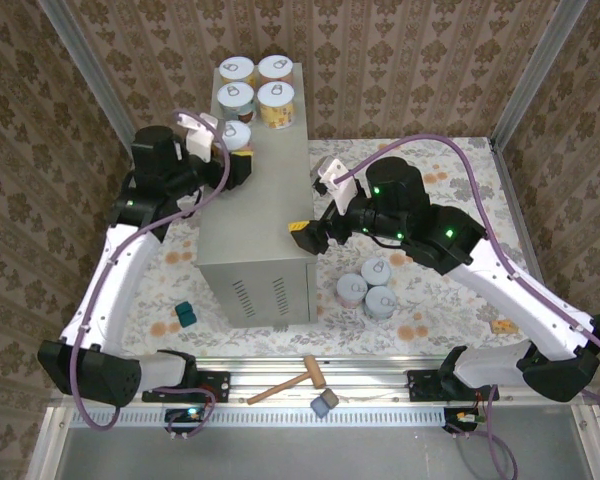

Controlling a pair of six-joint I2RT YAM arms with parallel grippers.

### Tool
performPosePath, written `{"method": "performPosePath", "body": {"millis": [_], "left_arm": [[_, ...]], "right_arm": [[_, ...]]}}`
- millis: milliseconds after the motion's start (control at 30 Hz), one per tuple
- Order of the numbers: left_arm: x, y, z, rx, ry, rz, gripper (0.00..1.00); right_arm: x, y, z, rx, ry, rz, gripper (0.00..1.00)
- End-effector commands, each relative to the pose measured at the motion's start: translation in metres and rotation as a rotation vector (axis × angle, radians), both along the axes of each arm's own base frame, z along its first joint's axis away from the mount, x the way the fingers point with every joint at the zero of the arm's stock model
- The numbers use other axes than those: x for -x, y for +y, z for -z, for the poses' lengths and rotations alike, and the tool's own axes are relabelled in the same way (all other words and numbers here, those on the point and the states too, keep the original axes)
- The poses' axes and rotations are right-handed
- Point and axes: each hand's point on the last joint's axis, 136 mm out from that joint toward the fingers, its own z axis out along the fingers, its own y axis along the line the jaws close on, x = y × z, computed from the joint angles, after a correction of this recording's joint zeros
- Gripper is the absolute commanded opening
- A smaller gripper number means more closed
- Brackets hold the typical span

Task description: Place and organize the canned foods onto the counter

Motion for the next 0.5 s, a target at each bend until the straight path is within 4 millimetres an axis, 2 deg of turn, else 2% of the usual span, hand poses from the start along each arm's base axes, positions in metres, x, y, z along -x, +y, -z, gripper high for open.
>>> {"method": "performPosePath", "body": {"millis": [0, 467], "left_arm": [[-0.006, -0.001, -0.019, 0.012, -0.064, 0.017, 0.74], [-0.018, -0.003, -0.004, 0.008, -0.026, 0.010, 0.76]], "right_arm": [[0.000, 0.003, -0.019, -0.049, -0.026, -0.012, 1.00], [0.001, 0.002, -0.017, -0.047, -0.026, -0.009, 1.00]]}}
